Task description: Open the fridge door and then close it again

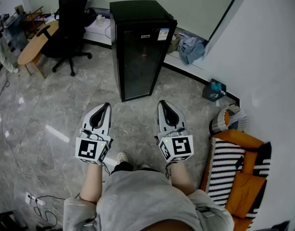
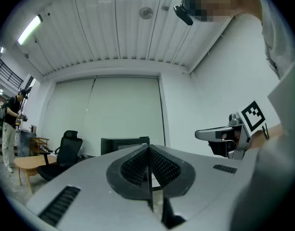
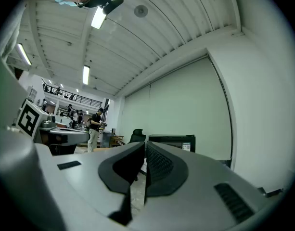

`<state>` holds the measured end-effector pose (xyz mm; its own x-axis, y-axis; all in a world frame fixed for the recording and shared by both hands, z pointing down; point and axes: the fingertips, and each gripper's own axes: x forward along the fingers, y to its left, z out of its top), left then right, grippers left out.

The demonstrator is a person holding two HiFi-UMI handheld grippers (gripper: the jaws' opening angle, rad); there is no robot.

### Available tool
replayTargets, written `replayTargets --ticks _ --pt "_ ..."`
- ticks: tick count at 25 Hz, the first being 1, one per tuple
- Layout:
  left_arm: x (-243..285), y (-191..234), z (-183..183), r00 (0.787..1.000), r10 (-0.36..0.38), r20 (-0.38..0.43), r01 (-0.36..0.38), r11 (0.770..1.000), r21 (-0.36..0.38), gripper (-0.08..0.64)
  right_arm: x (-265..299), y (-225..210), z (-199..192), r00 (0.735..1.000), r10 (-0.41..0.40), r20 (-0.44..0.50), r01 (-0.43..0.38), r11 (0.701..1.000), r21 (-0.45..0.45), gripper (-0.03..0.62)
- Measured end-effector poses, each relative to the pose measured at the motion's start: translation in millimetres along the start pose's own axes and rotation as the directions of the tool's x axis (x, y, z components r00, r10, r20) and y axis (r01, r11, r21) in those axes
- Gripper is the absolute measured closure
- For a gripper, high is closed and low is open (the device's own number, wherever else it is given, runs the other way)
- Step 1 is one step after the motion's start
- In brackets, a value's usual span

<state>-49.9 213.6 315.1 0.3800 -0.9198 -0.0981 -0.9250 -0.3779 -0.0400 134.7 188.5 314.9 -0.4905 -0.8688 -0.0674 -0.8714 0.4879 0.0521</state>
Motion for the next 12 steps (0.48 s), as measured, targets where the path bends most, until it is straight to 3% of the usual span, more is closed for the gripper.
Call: replayTargets --ticks 12 --pt "10.2 20.9 -2.9 1.0 0.003 -0.027 -0.003 1.0 -0.009 0.545 20.7 6.3 -1.4 1.0 -0.007 0.004 0.007 1.0 -0.006 0.567"
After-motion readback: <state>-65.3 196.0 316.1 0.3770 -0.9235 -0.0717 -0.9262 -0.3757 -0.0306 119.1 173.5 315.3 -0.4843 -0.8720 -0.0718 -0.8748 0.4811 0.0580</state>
